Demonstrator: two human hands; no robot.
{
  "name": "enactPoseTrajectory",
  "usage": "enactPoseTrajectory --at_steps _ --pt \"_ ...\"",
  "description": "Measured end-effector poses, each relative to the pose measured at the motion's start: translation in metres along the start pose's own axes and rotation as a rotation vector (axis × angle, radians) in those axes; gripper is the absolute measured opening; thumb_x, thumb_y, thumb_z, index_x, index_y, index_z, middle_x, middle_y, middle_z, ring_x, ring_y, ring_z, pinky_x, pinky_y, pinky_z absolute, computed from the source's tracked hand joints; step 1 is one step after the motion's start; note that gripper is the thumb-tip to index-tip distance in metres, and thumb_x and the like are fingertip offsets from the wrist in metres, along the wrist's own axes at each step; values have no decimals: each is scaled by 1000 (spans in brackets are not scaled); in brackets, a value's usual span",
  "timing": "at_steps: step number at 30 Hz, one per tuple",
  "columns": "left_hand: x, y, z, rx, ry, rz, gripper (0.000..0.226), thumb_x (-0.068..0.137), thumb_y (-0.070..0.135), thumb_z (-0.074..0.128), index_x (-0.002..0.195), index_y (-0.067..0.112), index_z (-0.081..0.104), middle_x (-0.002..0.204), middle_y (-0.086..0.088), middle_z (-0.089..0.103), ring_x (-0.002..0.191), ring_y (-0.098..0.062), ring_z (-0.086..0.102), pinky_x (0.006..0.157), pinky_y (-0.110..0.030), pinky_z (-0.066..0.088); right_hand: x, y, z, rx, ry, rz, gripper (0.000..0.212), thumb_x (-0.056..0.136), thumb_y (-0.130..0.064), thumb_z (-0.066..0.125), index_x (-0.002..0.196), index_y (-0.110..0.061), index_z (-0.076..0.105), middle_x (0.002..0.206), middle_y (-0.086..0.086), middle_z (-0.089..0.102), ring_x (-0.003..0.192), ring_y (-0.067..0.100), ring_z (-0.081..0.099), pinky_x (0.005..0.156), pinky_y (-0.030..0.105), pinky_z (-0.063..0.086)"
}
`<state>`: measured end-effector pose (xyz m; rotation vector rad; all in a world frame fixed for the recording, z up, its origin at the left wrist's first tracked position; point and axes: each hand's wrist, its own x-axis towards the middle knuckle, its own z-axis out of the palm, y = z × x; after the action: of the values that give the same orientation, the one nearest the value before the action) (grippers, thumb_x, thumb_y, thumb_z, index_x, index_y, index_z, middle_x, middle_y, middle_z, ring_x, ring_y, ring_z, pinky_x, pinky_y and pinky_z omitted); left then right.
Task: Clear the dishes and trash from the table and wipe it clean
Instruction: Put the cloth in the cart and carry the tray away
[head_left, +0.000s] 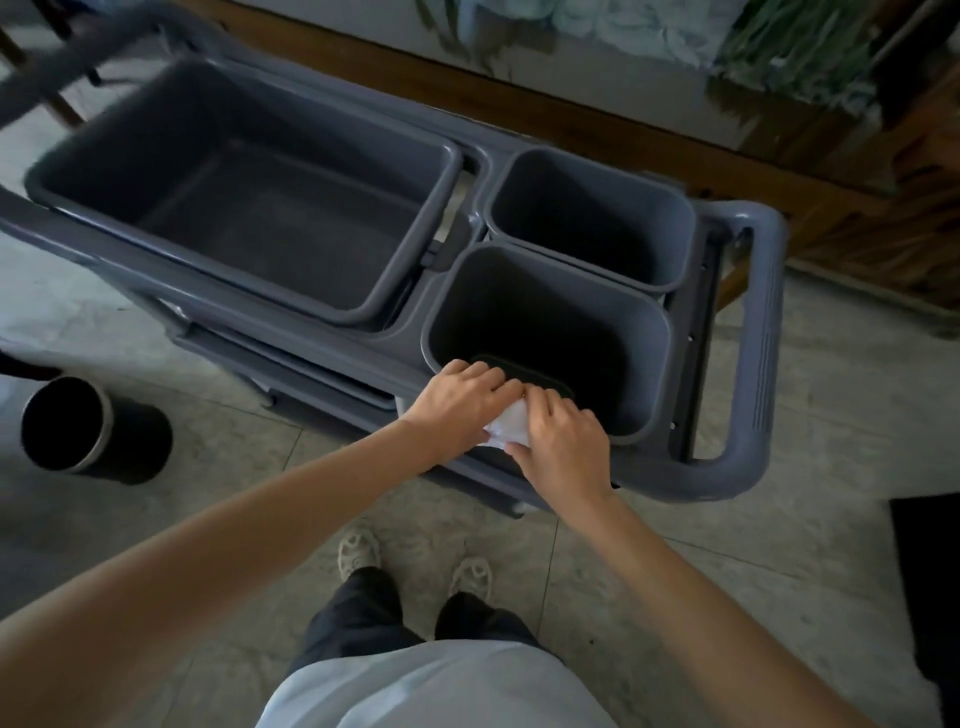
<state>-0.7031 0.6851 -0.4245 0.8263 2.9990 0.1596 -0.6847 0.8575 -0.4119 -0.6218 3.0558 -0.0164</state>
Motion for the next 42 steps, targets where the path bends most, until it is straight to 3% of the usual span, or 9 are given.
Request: enactPoseTrajectory --at_steps 3,5,7,11,16,29,32,37,42 --pt "-11 4 -2 9 46 -66 79 69 40 86 138 21 52 129 -2 61 123 -25 57 116 -47 36 0 1 -2 28 9 4 90 62 -61 90 128 -9 60 108 7 73 93 24 72 74 37 55" --pt "-29 0 -11 10 44 -123 104 71 48 84 156 24 30 157 -2 41 148 -28 33 124 -53 17 2 1 -7 69 53 -38 101 65 -73 80 139 -10 54 129 8 68 116 25 67 90 43 56" --pt "-55 -9 -22 15 91 -216 108 78 63 73 161 32 13 168 2 18 157 -27 8 126 -53 4 10 -9 -18 110 99 -135 104 74 -82 67 148 -11 49 148 10 56 137 26 53 107 49 48" --pt "-124 -36 -49 -22 238 -479 86 90 59 54 160 40 10 170 6 7 157 -26 -5 126 -54 6 36 -59 -47 214 91 -368 100 81 -85 48 161 -26 31 167 11 31 155 28 27 120 52 29" --pt "-232 -76 -69 29 295 -828 84 90 55 52 160 41 9 171 4 2 157 -30 -7 124 -60 11 68 -156 -62 310 31 -604 103 80 -84 53 164 -37 16 173 6 12 160 27 6 125 56 22" --pt "-556 -112 -102 95 435 -1551 75 94 60 40 161 39 12 170 10 -5 155 -24 -18 124 -50 -1 60 -504 -80 439 -130 -1046 100 83 -79 58 163 -41 13 173 0 6 160 21 -1 127 45 5" --pt "-618 -111 -107 89 468 -1684 77 95 57 47 160 41 9 169 13 -9 154 -21 -21 125 -50 -2 42 -580 -82 488 -166 -1130 98 83 -77 60 163 -39 17 173 -1 8 160 21 2 129 47 12" --pt "-701 -112 -108 48 540 -1877 78 90 64 35 160 44 6 168 14 -13 153 -19 -24 124 -48 -7 15 -682 -80 519 -257 -1255 94 86 -75 60 162 -41 17 173 -6 9 159 17 3 126 44 18" --pt "-771 -131 -102 18 598 -2032 78 92 62 38 159 45 4 167 16 -17 151 -15 -29 123 -46 -12 8 -778 -67 517 -344 -1348 92 87 -72 61 162 -40 19 173 -5 11 159 17 4 127 47 21"
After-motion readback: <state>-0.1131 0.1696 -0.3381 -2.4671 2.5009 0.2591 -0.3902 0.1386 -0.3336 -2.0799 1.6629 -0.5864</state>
